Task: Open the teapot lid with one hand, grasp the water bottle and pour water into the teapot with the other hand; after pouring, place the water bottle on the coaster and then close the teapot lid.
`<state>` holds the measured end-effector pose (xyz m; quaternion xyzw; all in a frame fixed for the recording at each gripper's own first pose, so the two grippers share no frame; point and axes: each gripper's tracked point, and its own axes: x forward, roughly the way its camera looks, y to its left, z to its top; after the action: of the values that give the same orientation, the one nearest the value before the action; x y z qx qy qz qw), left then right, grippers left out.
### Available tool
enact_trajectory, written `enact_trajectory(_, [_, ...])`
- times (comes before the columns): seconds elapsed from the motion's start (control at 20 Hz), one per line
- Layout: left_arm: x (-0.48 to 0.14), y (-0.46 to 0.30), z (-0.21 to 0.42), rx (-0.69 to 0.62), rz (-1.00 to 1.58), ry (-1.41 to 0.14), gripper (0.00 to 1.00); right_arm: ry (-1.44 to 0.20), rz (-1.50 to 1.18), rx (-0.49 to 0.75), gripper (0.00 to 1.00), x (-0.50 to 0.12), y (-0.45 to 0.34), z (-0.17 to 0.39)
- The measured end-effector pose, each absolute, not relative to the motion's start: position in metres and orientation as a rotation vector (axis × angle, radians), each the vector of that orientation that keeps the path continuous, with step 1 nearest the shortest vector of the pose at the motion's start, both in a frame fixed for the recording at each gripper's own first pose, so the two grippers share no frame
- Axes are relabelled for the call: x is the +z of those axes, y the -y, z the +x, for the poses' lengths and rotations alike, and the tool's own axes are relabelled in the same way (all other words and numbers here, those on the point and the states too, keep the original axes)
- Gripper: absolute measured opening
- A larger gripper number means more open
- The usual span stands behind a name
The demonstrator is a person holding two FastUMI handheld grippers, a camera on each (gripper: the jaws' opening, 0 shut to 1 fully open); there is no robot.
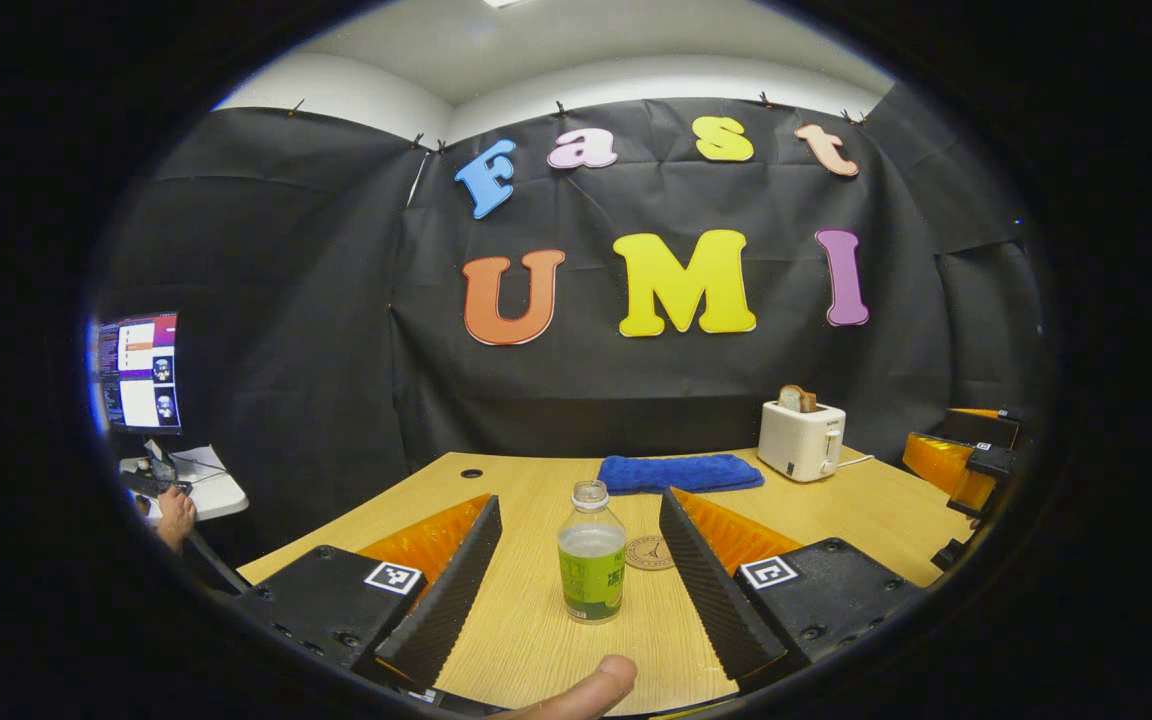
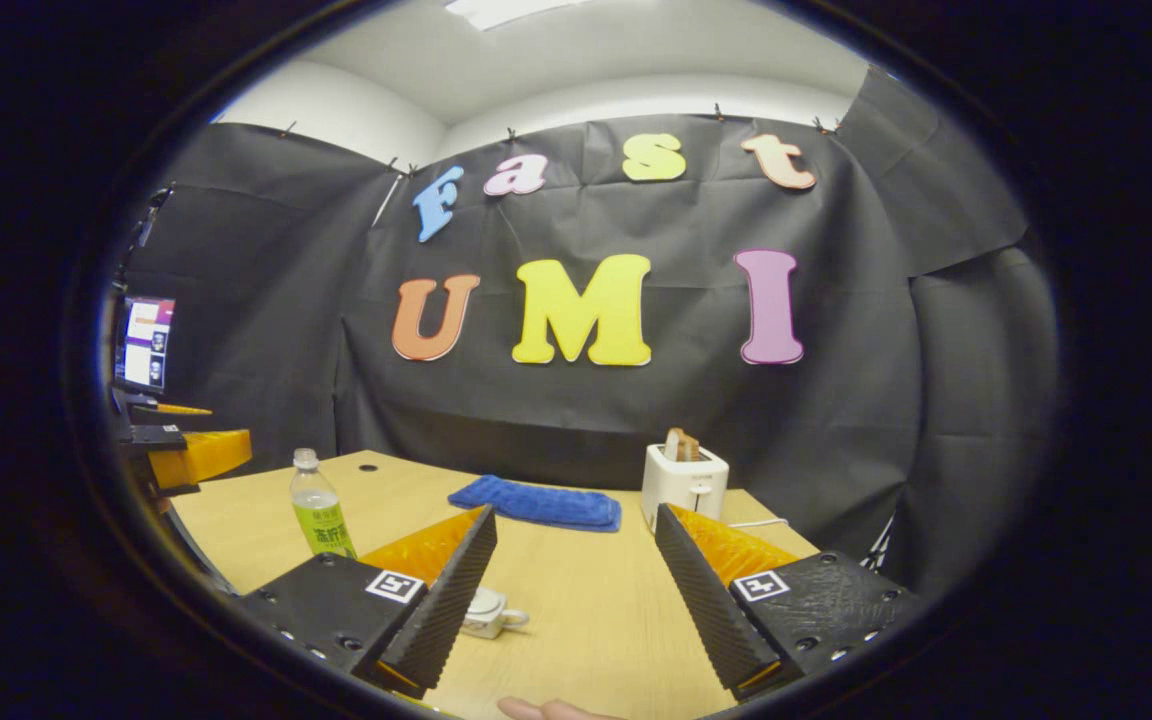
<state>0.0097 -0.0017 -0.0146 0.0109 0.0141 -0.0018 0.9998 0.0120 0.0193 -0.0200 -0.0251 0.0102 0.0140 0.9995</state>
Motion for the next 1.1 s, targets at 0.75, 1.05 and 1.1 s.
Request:
enact_trajectory(0.75, [-0.007,-0.003,0.012,-0.006,-0.004,0.026,0.99,-0.106,0.020,0.102,0.95,-0.112,-0.074,0.082])
enact_trajectory(1.05, [-0.016,-0.004,0.019,-0.012,0.000,0.003,0.99,-0.214,0.072,0.135,0.79,-0.158,-0.100,0.100])
enact_trajectory(1.1, [-0.018,-0.004,0.020,-0.013,-0.005,-0.003,0.99,-0.236,0.073,0.116,0.73,-0.167,-0.099,0.104])
